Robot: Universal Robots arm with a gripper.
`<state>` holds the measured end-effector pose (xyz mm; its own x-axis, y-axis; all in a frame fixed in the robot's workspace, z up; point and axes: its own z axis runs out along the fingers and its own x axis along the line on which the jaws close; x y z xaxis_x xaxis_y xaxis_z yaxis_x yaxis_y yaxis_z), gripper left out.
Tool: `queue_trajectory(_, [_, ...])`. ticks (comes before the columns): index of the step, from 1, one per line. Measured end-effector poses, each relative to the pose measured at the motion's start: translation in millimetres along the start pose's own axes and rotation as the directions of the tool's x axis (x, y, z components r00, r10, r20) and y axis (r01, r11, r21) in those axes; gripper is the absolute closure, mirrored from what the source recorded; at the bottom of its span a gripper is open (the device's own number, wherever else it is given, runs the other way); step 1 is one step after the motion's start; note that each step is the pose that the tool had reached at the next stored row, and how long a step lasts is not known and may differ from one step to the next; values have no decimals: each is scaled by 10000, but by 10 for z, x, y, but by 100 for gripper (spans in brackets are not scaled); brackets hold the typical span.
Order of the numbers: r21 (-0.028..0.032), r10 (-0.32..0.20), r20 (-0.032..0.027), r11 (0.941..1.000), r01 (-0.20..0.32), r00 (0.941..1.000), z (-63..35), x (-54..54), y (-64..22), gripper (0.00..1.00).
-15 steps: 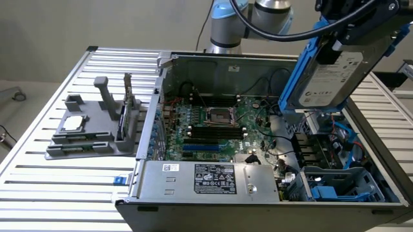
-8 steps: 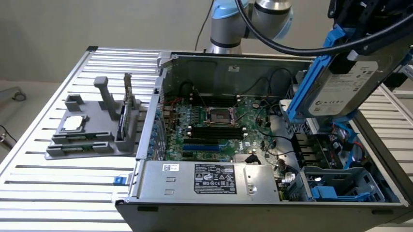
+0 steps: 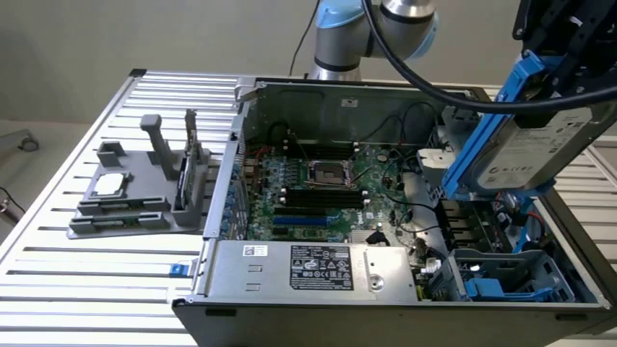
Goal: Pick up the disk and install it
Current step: 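Pick up the disk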
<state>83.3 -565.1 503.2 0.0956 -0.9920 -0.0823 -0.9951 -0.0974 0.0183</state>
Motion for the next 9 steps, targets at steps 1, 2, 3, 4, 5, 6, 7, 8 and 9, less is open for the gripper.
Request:
queue_trajectory(1, [2,0,1,10000,0,10000,-3,27,-8,67])
queue_trajectory(2, [4,0,3,10000,0,10000,-5,54,-16,67])
queue_trajectory(3, [6,0,5,10000,0,10000,-8,81,-24,67])
queue_trajectory(4, [9,0,7,10000,0,10000,-10,107,-32,67])
queue_trajectory(5, [10,-1,9,10000,1,10000,-12,135,-42,67])
queue_trajectory(6, [12,-1,11,10000,1,10000,-15,161,-50,67])
queue_trajectory(7, [13,-1,14,10000,1,10000,-17,187,-58,67])
queue_trajectory(8, [14,-2,15,10000,2,10000,-20,213,-66,67])
queue_trajectory(9, [16,-2,20,10000,2,10000,-21,239,-74,67])
